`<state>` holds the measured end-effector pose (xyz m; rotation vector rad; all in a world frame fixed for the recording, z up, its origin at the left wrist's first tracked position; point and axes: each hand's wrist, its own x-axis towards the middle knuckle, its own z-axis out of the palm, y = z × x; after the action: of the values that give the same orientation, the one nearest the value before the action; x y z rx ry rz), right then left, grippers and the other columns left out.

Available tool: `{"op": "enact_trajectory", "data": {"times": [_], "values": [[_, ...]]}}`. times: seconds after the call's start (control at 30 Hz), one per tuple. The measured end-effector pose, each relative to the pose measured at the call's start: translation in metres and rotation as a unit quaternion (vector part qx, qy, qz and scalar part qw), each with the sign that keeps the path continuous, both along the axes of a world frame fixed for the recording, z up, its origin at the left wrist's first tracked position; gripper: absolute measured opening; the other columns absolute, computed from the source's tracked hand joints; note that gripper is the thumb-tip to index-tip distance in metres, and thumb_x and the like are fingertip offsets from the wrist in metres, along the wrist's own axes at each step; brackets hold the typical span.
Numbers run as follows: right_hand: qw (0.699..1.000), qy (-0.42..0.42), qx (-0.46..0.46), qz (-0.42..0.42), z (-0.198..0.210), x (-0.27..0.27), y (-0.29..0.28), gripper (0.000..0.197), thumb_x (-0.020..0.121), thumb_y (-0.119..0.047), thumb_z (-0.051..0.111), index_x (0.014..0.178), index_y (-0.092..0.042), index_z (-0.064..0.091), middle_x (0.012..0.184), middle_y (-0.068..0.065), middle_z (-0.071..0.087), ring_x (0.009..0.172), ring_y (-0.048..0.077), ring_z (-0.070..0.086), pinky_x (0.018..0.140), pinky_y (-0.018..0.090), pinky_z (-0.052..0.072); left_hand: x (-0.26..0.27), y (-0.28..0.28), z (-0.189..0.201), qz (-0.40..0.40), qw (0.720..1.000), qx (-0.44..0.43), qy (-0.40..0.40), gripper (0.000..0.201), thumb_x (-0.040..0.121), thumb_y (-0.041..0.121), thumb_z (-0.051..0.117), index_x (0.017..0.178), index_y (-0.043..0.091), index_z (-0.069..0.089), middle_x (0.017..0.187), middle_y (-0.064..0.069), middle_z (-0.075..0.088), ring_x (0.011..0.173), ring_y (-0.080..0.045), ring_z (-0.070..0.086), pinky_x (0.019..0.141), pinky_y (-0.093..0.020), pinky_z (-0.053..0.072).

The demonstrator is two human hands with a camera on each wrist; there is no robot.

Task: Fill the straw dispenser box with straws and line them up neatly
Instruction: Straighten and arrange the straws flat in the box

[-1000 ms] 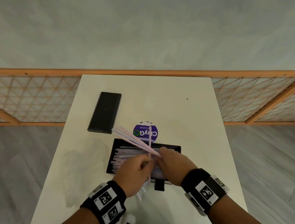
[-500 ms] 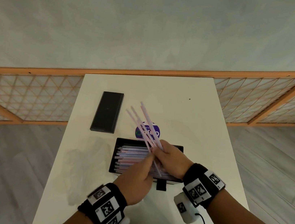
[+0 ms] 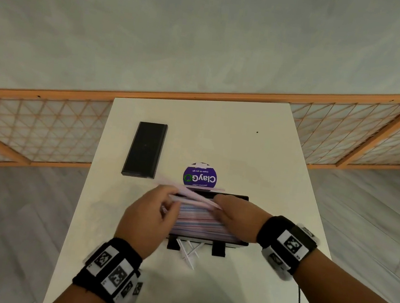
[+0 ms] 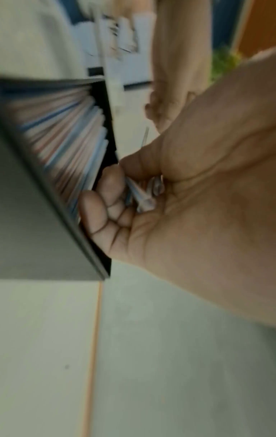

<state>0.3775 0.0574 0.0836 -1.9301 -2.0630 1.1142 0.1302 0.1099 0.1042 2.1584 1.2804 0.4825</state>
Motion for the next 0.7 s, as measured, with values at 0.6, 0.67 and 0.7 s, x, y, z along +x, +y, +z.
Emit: {"op": "enact_trajectory", "data": {"times": [0.6, 0.67, 0.7], "values": [[0.978, -0.182, 0.054, 0.084, -0.020, -0.003, -0.009, 0.027, 0.100, -0.025, 0.045, 0.123, -0.025, 0.058, 0.122, 0.003, 0.055, 0.110, 0.028, 0.056, 0.086, 0.040, 0.051, -0.023, 0.021, -0.049, -0.021, 0.993, -0.024, 0.113, 0.042, 0.097, 0.041, 0.065, 0.135, 0.025, 0.061, 0.146, 0.007, 0.046, 0.127, -0.012, 0.050, 0.107, -0.026, 0.040], [0.984, -0.153, 0.059, 0.070, -0.014, -0.002, -0.008, 0.028, 0.099, -0.032, 0.047, 0.122, -0.024, 0.059, 0.122, 0.001, 0.057, 0.112, 0.026, 0.057, 0.090, 0.040, 0.051, -0.024, 0.020, -0.049, -0.013, 0.993, -0.007, 0.118, 0.040, 0.095, 0.042, 0.066, 0.130, 0.024, 0.064, 0.142, 0.006, 0.049, 0.126, -0.013, 0.049, 0.105, -0.027, 0.040], [0.987, -0.134, 0.065, 0.056, -0.009, 0.000, -0.007, 0.029, 0.098, -0.035, 0.049, 0.123, -0.025, 0.060, 0.122, 0.000, 0.058, 0.112, 0.025, 0.057, 0.092, 0.040, 0.051, -0.024, 0.018, -0.049, -0.007, 0.994, 0.005, 0.113, 0.039, 0.095, 0.042, 0.067, 0.128, 0.023, 0.065, 0.138, 0.005, 0.051, 0.123, -0.013, 0.049, 0.103, -0.026, 0.042]]}}
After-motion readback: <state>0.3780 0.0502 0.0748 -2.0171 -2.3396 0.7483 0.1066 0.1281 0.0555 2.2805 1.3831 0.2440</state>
